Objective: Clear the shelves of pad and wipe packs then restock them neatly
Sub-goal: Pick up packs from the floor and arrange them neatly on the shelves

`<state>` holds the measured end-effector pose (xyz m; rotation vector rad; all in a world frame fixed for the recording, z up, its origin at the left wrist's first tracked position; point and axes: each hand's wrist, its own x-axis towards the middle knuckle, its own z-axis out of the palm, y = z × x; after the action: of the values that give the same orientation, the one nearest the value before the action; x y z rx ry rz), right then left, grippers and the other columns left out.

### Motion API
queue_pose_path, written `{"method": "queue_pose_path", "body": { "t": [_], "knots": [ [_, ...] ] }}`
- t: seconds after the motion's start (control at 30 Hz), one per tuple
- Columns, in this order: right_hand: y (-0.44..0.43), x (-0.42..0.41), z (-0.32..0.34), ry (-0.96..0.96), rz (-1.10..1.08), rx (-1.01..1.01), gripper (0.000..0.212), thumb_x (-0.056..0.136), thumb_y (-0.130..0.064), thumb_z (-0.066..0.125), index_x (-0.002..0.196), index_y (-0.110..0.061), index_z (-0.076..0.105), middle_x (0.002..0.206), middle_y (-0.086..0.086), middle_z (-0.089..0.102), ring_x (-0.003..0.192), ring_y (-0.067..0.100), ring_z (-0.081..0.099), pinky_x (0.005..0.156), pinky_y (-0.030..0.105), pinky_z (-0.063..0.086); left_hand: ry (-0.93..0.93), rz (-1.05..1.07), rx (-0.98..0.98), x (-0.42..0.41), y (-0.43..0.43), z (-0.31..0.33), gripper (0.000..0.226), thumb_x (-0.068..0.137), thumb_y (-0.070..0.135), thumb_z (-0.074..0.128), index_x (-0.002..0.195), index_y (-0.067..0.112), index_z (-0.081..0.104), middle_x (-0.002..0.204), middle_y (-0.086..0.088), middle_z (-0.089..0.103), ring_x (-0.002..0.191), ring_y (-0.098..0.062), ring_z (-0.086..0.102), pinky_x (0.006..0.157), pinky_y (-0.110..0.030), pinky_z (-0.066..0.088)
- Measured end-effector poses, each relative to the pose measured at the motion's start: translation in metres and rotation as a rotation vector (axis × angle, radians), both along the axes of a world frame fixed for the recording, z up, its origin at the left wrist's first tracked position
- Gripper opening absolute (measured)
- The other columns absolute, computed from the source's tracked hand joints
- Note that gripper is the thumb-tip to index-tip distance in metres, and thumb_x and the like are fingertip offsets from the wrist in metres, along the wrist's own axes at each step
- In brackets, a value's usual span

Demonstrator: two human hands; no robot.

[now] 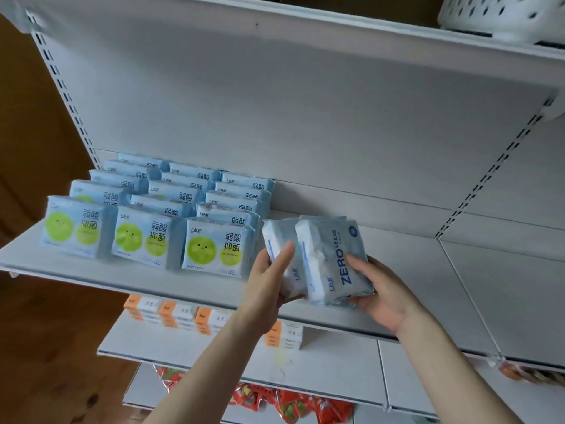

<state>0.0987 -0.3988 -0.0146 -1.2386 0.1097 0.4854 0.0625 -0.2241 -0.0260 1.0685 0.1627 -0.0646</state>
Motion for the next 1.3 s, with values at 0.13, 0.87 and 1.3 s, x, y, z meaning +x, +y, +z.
{"method": "queue_pose_path", "body": {
  "t": [0.13,0.87,1.3],
  "knots": [
    [-0.015,0.019,0.002,-0.02,-0.099,0.094,0.053,0.053,-0.027,0.087,0.097,-0.008,0.065,0.082,0.009,0.073,0.067,0.017,0.07,0.05,0.024,0.054,0.03,0.094,0.039,0.005,0.004,-0.007,0.015,0.092,0.011,0.056,0.106,0.01,0.057,0.086,-0.007,0.07,0.074,-0.017,0.069,0.061,-0.037,0.059],
    [-0.077,0.116,-0.003,-0.423,0.177,-0.656,0.009,0.087,-0.024,0.065,0.087,-0.015,0.064,0.087,0.005,0.07,0.085,0.021,0.065,0.074,0.027,0.048,-0.96,0.652,1.659,0.068,-0.054,-0.03,0.039,0.081,0.011,0.062,0.117,0.023,0.055,0.112,-0.012,0.067,0.11,-0.028,0.057,0.089,-0.035,0.049],
    [-0.033,0.128,0.016,-0.279,0.236,-0.307,0.016,0.086,-0.012,0.063,0.1,-0.012,0.057,0.088,0.005,0.067,0.07,0.017,0.067,0.058,0.031,0.054,-0.255,0.523,1.251,0.061,-0.056,-0.034,0.069,0.075,-0.01,0.064,0.126,0.034,0.049,0.145,-0.017,0.037,0.122,-0.033,0.05,0.092,-0.03,0.043]
  ]
}}
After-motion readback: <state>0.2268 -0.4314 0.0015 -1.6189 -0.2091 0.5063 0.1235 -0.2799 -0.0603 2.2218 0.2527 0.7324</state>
